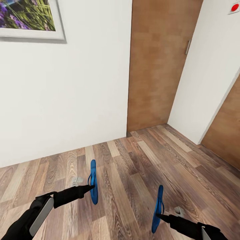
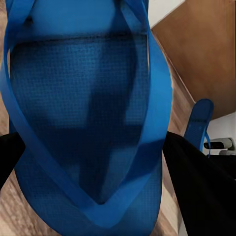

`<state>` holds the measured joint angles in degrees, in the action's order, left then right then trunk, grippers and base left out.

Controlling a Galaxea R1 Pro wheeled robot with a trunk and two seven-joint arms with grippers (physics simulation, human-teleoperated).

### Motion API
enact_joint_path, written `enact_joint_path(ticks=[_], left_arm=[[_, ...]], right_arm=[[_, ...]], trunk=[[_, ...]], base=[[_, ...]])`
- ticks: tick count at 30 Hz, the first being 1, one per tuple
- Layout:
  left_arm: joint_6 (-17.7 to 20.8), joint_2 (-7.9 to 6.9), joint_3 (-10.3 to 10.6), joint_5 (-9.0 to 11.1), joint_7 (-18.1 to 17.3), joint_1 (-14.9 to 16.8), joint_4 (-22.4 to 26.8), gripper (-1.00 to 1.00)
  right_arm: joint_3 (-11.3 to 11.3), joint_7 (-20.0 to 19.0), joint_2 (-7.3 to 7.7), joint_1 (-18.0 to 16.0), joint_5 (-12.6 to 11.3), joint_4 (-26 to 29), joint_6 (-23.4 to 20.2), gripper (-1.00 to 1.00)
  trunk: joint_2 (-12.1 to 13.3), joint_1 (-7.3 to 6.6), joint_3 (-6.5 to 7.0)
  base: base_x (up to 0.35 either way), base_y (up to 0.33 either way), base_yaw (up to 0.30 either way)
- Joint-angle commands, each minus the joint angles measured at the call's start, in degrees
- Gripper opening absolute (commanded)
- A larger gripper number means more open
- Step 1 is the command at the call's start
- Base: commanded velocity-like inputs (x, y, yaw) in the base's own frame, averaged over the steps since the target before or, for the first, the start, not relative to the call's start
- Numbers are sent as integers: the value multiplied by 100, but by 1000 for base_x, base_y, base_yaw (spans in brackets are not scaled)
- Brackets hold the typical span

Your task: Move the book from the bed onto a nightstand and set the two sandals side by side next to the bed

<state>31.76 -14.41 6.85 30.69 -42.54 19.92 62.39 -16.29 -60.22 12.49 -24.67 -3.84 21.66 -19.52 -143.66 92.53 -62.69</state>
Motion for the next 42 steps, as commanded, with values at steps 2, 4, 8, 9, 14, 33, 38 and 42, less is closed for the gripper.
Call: enact_joint_path(ticks=[2, 4, 8, 9, 14, 33, 38, 42], left_arm=[[41, -5, 10, 43, 9, 3, -2, -100], [41, -4, 10, 43, 9, 3, -2, -100], [41, -4, 10, 43, 9, 3, -1, -100], [41, -4, 10, 43, 9, 3, 0, -100], [41, -5, 10, 43, 9, 3, 0, -100], [41, -12, 2, 43, 9, 3, -5, -100], [41, -9, 3, 43, 9, 3, -5, -100], [41, -9, 4, 43, 15, 3, -5, -100]], right_arm=[[-14, -16, -1, -2, -20, -2, -52, -100], [-14, -16, -1, -2, -20, -2, -52, -100], [-14, -16, -1, -2, -20, -4, -52, -100], [-14, -16, -1, -2, -20, -4, -52, -100], [-14, -14, -1, -2, -20, -4, -52, -100], [-14, -10, -1, -2, -20, -4, -52, -100], [-14, -9, -1, -2, -20, -4, -52, -100], [-14, -9, -1, -2, -20, -4, -52, -100]], trunk=[[1, -6, 40], [4, -11, 84], [9, -21, 173], [10, -24, 195], [17, -37, 306], [46, -88, 726], [247, -198, 816], [407, -286, 888]], base=[[0, 0, 0], [0, 0, 0], [0, 0, 0], [0, 0, 0], [0, 0, 0], [0, 0, 0], [0, 0, 0], [0, 0, 0]])
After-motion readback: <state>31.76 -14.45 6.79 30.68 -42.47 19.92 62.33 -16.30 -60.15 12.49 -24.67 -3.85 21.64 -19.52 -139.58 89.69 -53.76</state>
